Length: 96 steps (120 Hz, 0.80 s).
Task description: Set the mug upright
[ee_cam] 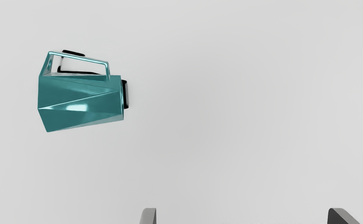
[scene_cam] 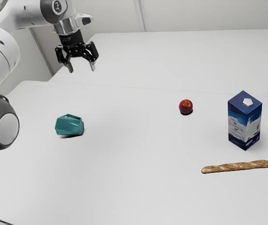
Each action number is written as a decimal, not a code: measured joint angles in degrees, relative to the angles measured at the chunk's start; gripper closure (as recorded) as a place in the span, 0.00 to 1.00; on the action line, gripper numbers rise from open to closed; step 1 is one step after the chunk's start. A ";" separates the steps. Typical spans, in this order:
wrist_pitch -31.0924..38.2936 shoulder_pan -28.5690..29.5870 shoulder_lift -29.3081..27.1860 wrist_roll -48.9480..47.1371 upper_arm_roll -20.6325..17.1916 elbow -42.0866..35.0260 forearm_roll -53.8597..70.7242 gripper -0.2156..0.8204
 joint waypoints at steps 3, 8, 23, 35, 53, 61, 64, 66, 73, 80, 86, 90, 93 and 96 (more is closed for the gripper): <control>-0.04 0.09 -0.05 -0.01 -0.18 0.01 0.11 0.21; -0.01 0.14 -0.05 -0.04 -0.32 0.02 0.21 0.21; 0.00 0.48 -0.04 -0.01 -0.33 -0.19 0.48 0.21; 0.00 0.93 -0.74 0.02 -0.31 -1.19 0.54 0.21; 0.70 1.12 -5.53 0.08 -0.46 -9.78 2.10 0.21; 2.01 1.80 -8.99 0.52 0.67 -16.45 2.07 0.21; 2.67 2.20 -10.00 0.81 1.39 -18.70 1.80 0.21; 3.14 2.39 -10.46 1.07 1.88 -19.96 1.65 0.21; 4.97 2.59 -11.34 2.35 4.13 -23.58 0.85 0.21; 6.86 3.25 -11.63 3.95 5.74 -25.99 -0.09 0.21; 8.46 3.87 -11.47 5.48 6.67 -27.24 -0.78 0.21; 9.53 4.46 -11.22 6.56 6.98 -27.84 -1.18 0.21; 10.37 4.92 -11.03 7.41 7.13 -28.30 -1.50 0.21; 11.15 5.38 -10.78 8.26 7.25 -28.67 -1.90 0.21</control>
